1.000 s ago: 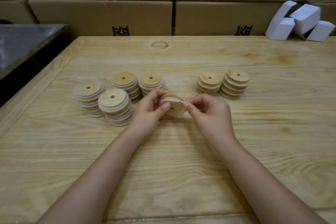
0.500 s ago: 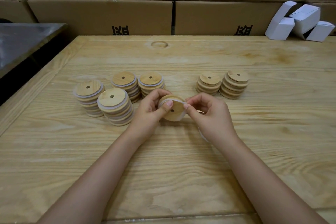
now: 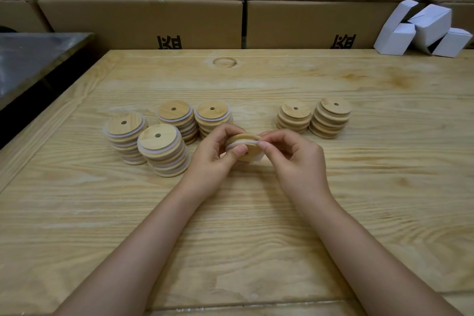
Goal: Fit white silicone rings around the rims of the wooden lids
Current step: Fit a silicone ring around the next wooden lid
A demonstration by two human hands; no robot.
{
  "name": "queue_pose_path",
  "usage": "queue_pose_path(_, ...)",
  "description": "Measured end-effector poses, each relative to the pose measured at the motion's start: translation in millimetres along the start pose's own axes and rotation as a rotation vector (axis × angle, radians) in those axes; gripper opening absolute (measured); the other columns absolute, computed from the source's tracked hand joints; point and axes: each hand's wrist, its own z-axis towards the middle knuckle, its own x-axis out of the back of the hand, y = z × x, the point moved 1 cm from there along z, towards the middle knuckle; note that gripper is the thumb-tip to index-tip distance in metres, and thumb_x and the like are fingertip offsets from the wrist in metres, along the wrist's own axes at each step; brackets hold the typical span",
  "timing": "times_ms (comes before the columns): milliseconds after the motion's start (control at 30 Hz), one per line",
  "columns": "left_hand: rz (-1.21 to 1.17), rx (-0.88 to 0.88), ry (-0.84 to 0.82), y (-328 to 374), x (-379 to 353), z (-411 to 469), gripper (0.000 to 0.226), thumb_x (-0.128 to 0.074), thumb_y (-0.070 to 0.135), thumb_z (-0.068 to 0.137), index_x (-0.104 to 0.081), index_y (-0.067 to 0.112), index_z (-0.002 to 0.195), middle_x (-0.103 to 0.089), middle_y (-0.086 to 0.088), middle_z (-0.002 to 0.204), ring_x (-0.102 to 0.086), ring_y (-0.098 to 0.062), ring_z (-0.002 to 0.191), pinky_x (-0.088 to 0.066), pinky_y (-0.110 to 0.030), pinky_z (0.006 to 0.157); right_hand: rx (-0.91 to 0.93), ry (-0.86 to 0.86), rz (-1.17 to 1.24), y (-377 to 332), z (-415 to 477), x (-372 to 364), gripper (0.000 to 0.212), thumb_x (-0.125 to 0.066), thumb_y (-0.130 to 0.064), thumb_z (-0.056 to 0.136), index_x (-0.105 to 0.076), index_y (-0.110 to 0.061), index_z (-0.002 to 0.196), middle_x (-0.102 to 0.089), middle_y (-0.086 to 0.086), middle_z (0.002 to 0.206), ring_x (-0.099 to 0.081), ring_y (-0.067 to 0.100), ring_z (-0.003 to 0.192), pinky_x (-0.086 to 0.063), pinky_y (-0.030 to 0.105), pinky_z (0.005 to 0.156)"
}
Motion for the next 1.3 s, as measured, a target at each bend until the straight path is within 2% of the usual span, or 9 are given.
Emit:
queue_pose_path(167, -0.047, 0.034, 0.026, 1.4, -0.8, -0.8, 0.014, -0.054, 0.000, 0.086, -0.053, 0.012, 0.092, -0.063, -0.005, 0.093, -0.061, -0.016, 0.087, -0.056, -0.042, 0.075, -0.033, -0.033, -0.008, 2.1, 3.9, 2.5, 0.030, -0.070, -0.004, 0.079, -0.065, -0.033, 0.071, -0.067, -0.026, 0.074, -0.065, -0.005, 0.079, -0.049, 0.011, 0.073)
queue_pose_path(300, -0.090, 0.112, 0.040, -0.3, -3.5, -2.1, 0.012, -0.051, -0.001, 0.089, -0.052, 0.010, 0.094, -0.061, -0.005, 0.091, -0.062, -0.015, 0.086, -0.058, -0.043, 0.075, -0.007, -0.043, -0.060, 0.5, 3.4, 4.6, 0.023, -0.071, -0.008, 0.080, -0.065, -0.029, 0.075, -0.068, -0.018, 0.077, -0.066, 0.003, 0.079, -0.055, 0.027, 0.078)
queue_pose_path(433, -0.141, 0.148, 0.053, -1.7, -6.1, -1.9, 0.009, -0.047, 0.000, 0.092, -0.048, 0.008, 0.096, -0.060, -0.008, 0.092, -0.062, -0.014, 0.084, -0.058, -0.043, 0.074, 0.053, 0.026, -0.163, -1.5, -1.3, 0.1, 0.009, -0.071, -0.007, 0.078, -0.066, -0.014, 0.080, -0.066, -0.006, 0.080, -0.066, 0.016, 0.079, -0.055, 0.038, 0.076)
queue_pose_path(500, -0.164, 0.153, 0.064, -1.6, -6.2, -1.6, 0.010, -0.046, 0.000, 0.092, -0.046, 0.009, 0.096, -0.059, -0.010, 0.094, -0.064, -0.012, 0.081, -0.059, -0.041, 0.072, 0.051, 0.049, -0.260, -1.1, -1.9, -1.3, 0.009, -0.071, -0.010, 0.077, -0.063, -0.014, 0.079, -0.065, -0.004, 0.079, -0.063, 0.015, 0.077, -0.053, 0.037, 0.075)
queue_pose_path(600, -0.172, 0.166, 0.071, -3.0, -5.0, -1.1, 0.011, -0.046, 0.001, 0.092, -0.046, 0.011, 0.096, -0.058, -0.015, 0.098, -0.065, -0.016, 0.083, -0.058, -0.043, 0.073, 0.003, 0.052, -0.322, 0.9, -1.8, -0.6, 0.010, -0.071, -0.016, 0.077, -0.061, -0.017, 0.076, -0.063, -0.007, 0.076, -0.060, 0.008, 0.072, -0.049, 0.027, 0.071)
queue_pose_path(733, -0.204, 0.167, 0.088, -5.6, -0.5, 0.1, 0.009, -0.049, 0.005, 0.089, -0.048, 0.012, 0.094, -0.060, -0.010, 0.093, -0.066, -0.021, 0.081, -0.059, -0.044, 0.067, -0.133, 0.018, -0.211, 2.6, 2.4, 2.2, 0.013, -0.070, -0.020, 0.080, -0.063, -0.024, 0.070, -0.065, -0.012, 0.069, -0.061, 0.000, 0.065, -0.048, 0.018, 0.064)
queue_pose_path(933, -0.269, 0.192, 0.071, -6.2, 6.1, 2.5, 0.016, -0.054, 0.017, 0.080, -0.053, 0.012, 0.095, -0.069, 0.002, 0.079, -0.069, -0.017, 0.074, -0.059, -0.038, 0.054, -0.290, -0.086, -0.006, 0.8, 8.4, 8.9, 0.017, -0.070, -0.012, 0.082, -0.065, -0.020, 0.067, -0.070, 0.006, 0.075, -0.067, 0.026, 0.079, -0.054, 0.042, 0.082)
queue_pose_path(1133, -0.331, 0.255, 0.063, -4.4, 8.9, 3.6, 0.020, -0.056, 0.018, 0.076, -0.055, 0.011, 0.095, -0.067, -0.006, 0.082, -0.069, -0.022, 0.069, -0.058, -0.038, 0.049, -0.312, -0.187, 0.051, -3.0, 10.4, 13.0, 0.009, -0.068, -0.008, 0.083, -0.067, -0.008, 0.074, -0.071, 0.009, 0.076, -0.070, 0.019, 0.077, -0.056, 0.041, 0.083)
queue_pose_path(1300, -0.300, 0.266, 0.043, -5.6, 8.8, 3.9, 0.020, -0.054, 0.019, 0.078, -0.055, 0.010, 0.096, -0.069, -0.002, 0.076, -0.069, -0.021, 0.065, -0.057, -0.033, 0.046, -0.273, -0.177, -0.002, -2.1, 8.7, 12.1, 0.010, -0.072, -0.011, 0.080, -0.069, -0.015, 0.071, -0.071, 0.005, 0.070, -0.069, 0.021, 0.073, -0.055, 0.046, 0.080)
